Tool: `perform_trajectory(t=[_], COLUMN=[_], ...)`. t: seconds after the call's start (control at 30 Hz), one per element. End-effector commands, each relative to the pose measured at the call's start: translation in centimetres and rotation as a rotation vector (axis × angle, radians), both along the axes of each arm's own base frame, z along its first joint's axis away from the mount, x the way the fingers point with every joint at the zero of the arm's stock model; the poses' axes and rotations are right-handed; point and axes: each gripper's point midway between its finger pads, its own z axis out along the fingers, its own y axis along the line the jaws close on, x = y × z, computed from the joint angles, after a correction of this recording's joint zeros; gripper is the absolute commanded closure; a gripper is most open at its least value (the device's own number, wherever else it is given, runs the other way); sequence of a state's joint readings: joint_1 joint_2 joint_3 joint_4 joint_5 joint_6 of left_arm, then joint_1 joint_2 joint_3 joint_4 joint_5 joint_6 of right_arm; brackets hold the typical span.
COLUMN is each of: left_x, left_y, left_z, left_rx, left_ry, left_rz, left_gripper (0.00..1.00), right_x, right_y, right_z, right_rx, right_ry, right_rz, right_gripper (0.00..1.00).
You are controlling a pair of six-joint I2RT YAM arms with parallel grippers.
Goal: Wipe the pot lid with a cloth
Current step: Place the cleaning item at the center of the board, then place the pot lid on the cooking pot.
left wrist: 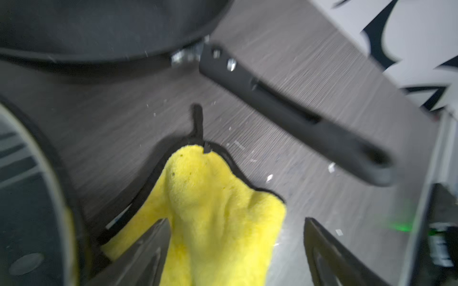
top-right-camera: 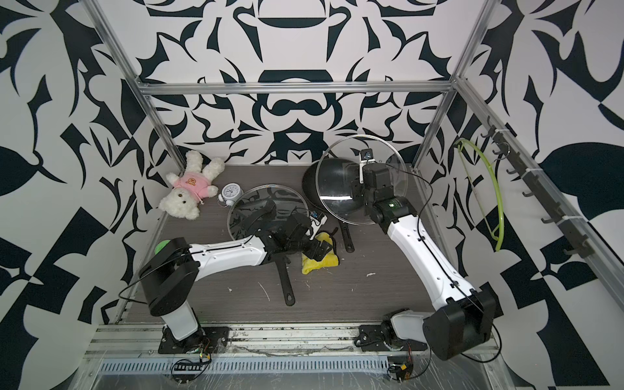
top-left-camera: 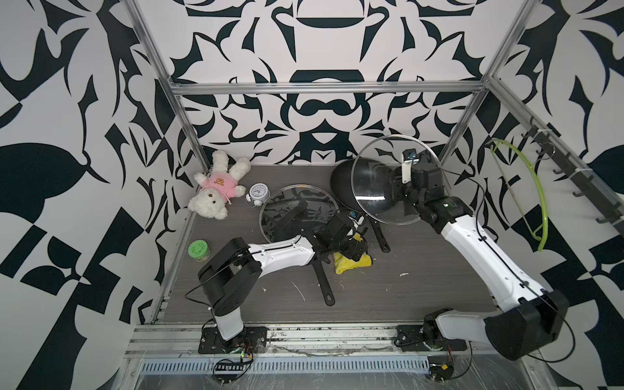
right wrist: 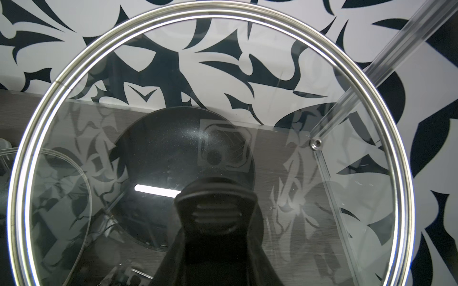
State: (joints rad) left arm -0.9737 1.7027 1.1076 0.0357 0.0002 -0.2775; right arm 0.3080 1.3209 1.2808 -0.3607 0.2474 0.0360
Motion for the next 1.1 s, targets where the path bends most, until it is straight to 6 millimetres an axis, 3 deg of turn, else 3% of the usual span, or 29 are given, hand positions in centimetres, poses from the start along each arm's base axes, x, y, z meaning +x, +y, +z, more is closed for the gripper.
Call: perform_trajectory(t=[0.0,0.2,0.43,0.47,0.53,0.73,1.07], left_x=[-0.9,-2.3,-2.8,-2.9,-3.0,-2.7,-2.0], left_y=[0.3,1.8,5.2,6.2,7.3,10.9,15.6], left_z=[3.7,8.2,11.1,12.7,13.5,15.3,16.0], left_rx=[-0.096,-0.211,-0.273,-0.309,-0.331,-0.346,-0.301], left_ry=[-0.051,-0.151,-0.269,-0.305,-0.329,-0.396,-0.445], left_rz=[-0.041,-0.070,-0.006,0.013,0.028,0.087,0.154], left_gripper=[0.07,0.01,0.01,0.01,0.01,0.01,0.01], right_x=[1.4,3.7,6.9,7.4,8.3,10.8,14.1], right_y=[0.8,2.7,3.9,4.0,3.9,4.6,5.1], right_z=[9.8,8.2,5.3,4.9,3.8,1.0,-3.1], right_rx=[0.125,0.140,0.128,0.117,0.102,0.057,0.027], right_ry=[-0.266,-0.166,-0.048,-0.028,0.015,0.120,0.238], right_rz=[0.014,0.063,0.062,0.058,0.045,0.046,0.048], right_gripper=[1.00,1.00,1.00,1.00,1.00,1.00,1.00])
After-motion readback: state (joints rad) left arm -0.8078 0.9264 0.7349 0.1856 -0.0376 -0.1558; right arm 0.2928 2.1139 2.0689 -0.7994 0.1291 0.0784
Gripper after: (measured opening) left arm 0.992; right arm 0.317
